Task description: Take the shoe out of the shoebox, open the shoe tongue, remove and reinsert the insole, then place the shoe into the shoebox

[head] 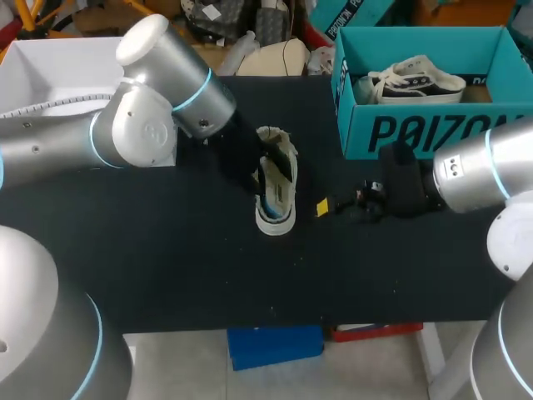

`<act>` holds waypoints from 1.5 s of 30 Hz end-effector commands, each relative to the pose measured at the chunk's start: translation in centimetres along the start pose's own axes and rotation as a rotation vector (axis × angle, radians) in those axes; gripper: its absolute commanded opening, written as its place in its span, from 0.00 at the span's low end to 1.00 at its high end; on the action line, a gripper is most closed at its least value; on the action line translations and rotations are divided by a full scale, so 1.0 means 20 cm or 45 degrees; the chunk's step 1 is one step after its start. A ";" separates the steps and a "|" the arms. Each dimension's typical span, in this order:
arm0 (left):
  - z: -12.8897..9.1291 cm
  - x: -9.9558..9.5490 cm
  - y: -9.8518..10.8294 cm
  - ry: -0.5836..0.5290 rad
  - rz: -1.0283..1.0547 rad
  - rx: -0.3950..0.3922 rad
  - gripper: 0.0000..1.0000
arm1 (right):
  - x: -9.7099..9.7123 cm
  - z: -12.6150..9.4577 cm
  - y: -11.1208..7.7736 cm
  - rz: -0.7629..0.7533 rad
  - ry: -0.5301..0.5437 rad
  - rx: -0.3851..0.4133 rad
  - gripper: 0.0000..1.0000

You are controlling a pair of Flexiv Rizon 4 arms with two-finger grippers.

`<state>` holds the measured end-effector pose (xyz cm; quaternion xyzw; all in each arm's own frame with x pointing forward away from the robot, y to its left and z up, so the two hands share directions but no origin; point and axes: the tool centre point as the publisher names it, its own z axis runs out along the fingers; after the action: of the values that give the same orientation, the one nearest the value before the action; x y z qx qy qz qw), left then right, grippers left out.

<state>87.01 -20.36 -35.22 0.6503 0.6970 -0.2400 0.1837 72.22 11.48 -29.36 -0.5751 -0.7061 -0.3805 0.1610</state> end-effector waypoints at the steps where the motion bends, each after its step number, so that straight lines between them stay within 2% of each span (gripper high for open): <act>1: -0.12 0.00 -0.06 -0.010 0.011 -0.041 1.00 | 0.00 0.00 0.00 0.001 -0.003 0.001 1.00; 2: -0.12 0.00 -0.06 0.027 0.039 -0.074 0.89 | 0.00 0.00 0.00 0.001 -0.003 0.001 1.00; 4: -0.11 0.00 -0.06 0.071 0.076 -0.123 0.34 | 0.00 0.00 0.00 0.001 -0.003 0.001 1.00; 5: -0.10 0.00 -0.05 0.101 0.094 -0.147 0.13 | 0.00 0.00 0.00 0.001 -0.003 0.001 1.00; 6: -0.09 0.01 -0.05 0.131 0.104 -0.159 0.00 | 0.00 0.00 0.00 0.001 -0.003 0.001 1.00; 10: -0.04 0.04 -0.06 0.213 0.129 -0.188 0.00 | 0.00 0.00 0.00 0.001 -0.003 0.001 1.00; 17: 0.05 0.08 -0.06 0.243 0.120 -0.158 0.00 | 0.00 0.00 0.00 0.001 -0.003 0.001 1.00; 19: 0.05 0.07 -0.04 0.230 0.109 -0.179 0.00 | 0.00 0.00 0.00 0.001 -0.003 0.001 1.00; 23: 0.00 0.04 -0.03 0.186 0.069 -0.151 0.00 | 0.00 0.00 0.00 0.001 -0.003 0.001 1.00; 32: -0.02 0.04 -0.02 0.218 0.115 -0.123 0.00 | 0.00 0.00 0.00 0.001 -0.003 0.001 1.00; 45: 0.17 0.14 -0.06 0.362 0.147 -0.047 0.00 | 0.00 0.00 0.00 0.001 -0.003 0.001 1.00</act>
<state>84.93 -19.15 -38.42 0.7120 0.6814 -0.1242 0.1151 72.21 11.47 -29.35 -0.5751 -0.7060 -0.3806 0.1610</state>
